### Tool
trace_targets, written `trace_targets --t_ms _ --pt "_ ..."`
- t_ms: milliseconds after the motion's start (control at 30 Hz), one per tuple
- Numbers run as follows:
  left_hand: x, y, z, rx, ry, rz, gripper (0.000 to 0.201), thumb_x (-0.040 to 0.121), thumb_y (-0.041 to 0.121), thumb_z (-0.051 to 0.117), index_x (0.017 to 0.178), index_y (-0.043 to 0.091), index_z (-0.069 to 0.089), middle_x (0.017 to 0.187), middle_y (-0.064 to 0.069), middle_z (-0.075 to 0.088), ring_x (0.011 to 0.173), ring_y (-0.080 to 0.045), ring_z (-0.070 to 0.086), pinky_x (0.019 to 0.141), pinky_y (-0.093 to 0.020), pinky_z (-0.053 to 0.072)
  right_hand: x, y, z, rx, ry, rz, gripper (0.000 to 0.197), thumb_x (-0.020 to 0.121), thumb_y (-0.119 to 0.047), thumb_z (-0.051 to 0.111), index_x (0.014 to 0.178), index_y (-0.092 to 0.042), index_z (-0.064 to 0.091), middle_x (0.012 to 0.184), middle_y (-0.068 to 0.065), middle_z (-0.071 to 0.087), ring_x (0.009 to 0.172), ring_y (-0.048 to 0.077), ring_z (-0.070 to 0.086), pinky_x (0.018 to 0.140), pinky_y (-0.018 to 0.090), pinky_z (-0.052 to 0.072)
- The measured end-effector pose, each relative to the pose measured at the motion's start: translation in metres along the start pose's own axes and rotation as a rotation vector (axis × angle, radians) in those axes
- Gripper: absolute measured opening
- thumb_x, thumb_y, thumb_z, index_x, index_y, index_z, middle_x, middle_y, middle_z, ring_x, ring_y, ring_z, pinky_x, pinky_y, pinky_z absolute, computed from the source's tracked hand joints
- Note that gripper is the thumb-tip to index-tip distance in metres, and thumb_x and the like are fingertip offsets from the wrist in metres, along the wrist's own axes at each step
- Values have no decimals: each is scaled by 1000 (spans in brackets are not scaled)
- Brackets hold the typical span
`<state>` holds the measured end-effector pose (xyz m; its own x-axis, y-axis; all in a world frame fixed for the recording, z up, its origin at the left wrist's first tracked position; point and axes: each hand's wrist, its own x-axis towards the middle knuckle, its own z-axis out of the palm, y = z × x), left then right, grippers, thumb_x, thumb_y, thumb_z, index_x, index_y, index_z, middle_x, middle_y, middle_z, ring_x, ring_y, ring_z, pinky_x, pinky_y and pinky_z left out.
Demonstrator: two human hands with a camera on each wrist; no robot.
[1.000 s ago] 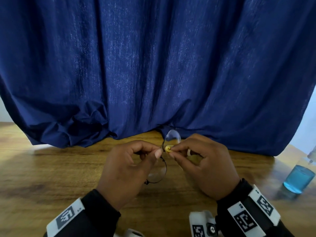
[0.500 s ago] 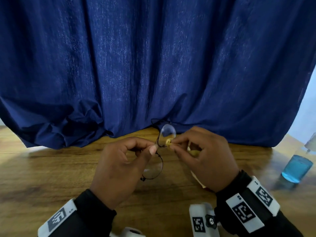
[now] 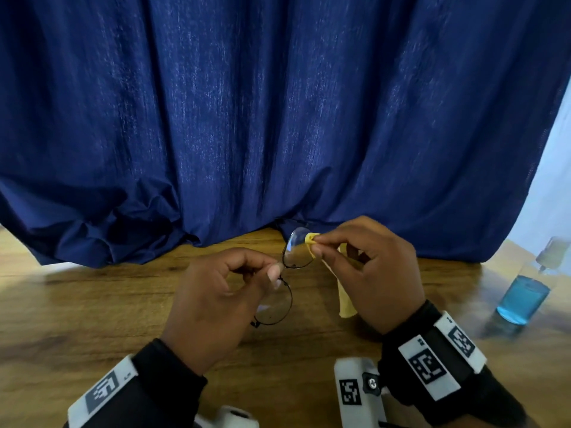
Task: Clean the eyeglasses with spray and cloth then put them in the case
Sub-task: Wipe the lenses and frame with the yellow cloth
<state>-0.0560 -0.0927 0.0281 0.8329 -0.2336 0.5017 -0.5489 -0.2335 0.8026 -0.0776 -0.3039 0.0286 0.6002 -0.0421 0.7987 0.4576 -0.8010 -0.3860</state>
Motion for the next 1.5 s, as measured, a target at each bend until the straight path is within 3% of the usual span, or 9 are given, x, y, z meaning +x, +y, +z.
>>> trace_targets --t_ms 133,300,500,767,900,1000,1200,1367,1500 --pt "-2 -1 4 -11 -18 -9 6 84 22 77 80 26 78 76 15 76 67 3 65 59 -5 45 -2 -10 4 34 -57 -110 13 87 -22 78 100 -25 80 95 -10 70 85 5 66 72 21 53" --pt "-3 4 4 -10 -6 -2 6 85 18 76 80 20 79 73 7 77 50 10 54 50 -2 40 1 -3 0 -39 96 -84 12 88 -18 79 99 -19 81 93 -8 72 81 1 65 71 18 53" --pt "-2 5 1 -21 -10 -8 7 87 13 74 83 16 79 68 6 73 48 12 52 50 0 38 -3 -15 6 71 -160 -188 14 87 -20 78 100 -20 80 97 -9 71 88 5 66 75 22 55" --pt "1 2 -1 -18 49 -40 8 88 18 74 81 22 77 78 14 75 50 11 55 55 -1 41 0 -1 1 25 -101 -59 11 84 -18 80 95 -22 79 92 -12 74 84 2 69 71 24 57" --pt "0 1 0 -10 29 -32 8 88 18 74 83 23 78 76 16 74 53 12 55 55 -1 42 -4 -14 7 13 -172 -154 13 87 -29 74 98 -26 80 94 -14 72 84 4 65 71 21 53" --pt "-2 2 3 -12 -7 -23 6 87 17 73 84 19 78 74 11 75 49 14 53 51 -2 41 -4 -20 5 -17 -118 -182 13 88 -30 74 100 -28 80 94 -14 71 84 7 60 68 21 50" --pt "-5 7 6 -25 -13 -15 6 88 13 73 83 14 77 76 2 74 50 14 54 45 -2 41 0 -4 -2 -77 54 -34 9 90 -29 75 97 -25 79 90 -13 72 77 7 63 68 32 55" --pt "1 -5 0 29 16 -12 11 88 21 73 81 28 76 79 15 76 73 4 67 68 -3 46 -6 -12 9 18 -89 -42 10 87 -33 75 92 -26 79 86 -15 72 75 5 63 65 29 53" --pt "2 -8 0 64 -22 -1 8 88 21 73 86 28 77 84 18 76 84 0 70 71 -5 48 -7 -19 14 50 -107 -140 9 86 -28 79 95 -26 81 90 -15 75 82 7 62 70 29 50"
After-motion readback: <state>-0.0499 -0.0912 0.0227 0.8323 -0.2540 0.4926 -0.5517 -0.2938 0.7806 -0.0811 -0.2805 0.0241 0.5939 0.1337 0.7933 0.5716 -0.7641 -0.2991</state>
